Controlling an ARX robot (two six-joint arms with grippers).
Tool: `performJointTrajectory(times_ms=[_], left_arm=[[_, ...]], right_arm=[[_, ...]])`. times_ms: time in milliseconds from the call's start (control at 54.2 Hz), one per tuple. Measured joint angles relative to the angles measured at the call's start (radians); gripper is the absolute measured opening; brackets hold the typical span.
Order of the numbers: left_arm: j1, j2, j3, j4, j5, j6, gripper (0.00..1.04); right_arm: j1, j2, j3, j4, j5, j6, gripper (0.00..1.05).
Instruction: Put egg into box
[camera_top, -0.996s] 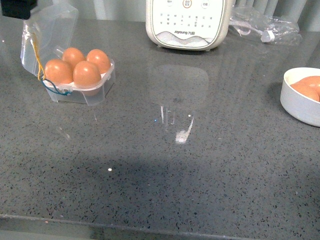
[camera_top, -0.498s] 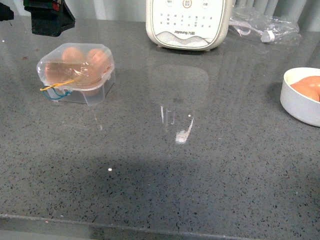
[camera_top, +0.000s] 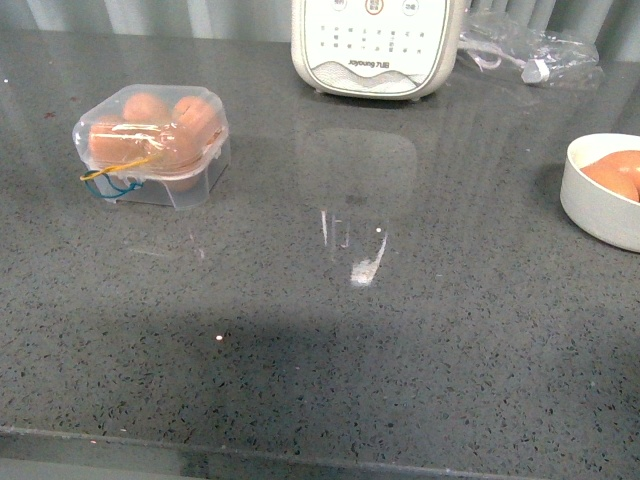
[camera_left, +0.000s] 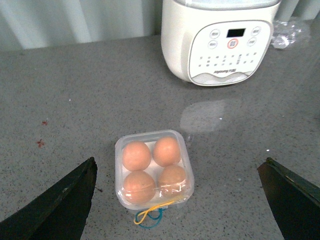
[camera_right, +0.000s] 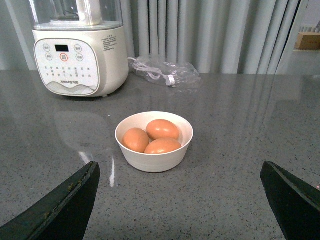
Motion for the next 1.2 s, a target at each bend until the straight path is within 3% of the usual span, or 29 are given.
performJointTrajectory(times_ms=[645,701,756,1070,1199], left_arm=[[0.202,-0.308,-0.195,-0.122,0.135,0.032,0.96],[0.182,-0.36,-0.289,0.058,-0.011,-0.015,0.85],[0.173,-0.409,-0.373,0.196,-0.075,-0.043,0.73],[0.171,-0.575,-0.618,0.288,-0.089,-0.076,0.04],[0.171,-0.631,-0.671,0.288,-0.089,-0.082,0.04]], right_arm=[[0.0,0.0,0.0,0.0,0.0,0.0,0.97],[0.0,0.0,0.0,0.0,0.0,0.0,0.97],[0.0,0.0,0.0,0.0,0.0,0.0,0.97],[0.0,0.0,0.0,0.0,0.0,0.0,0.97],[0.0,0.0,0.0,0.0,0.0,0.0,0.97]])
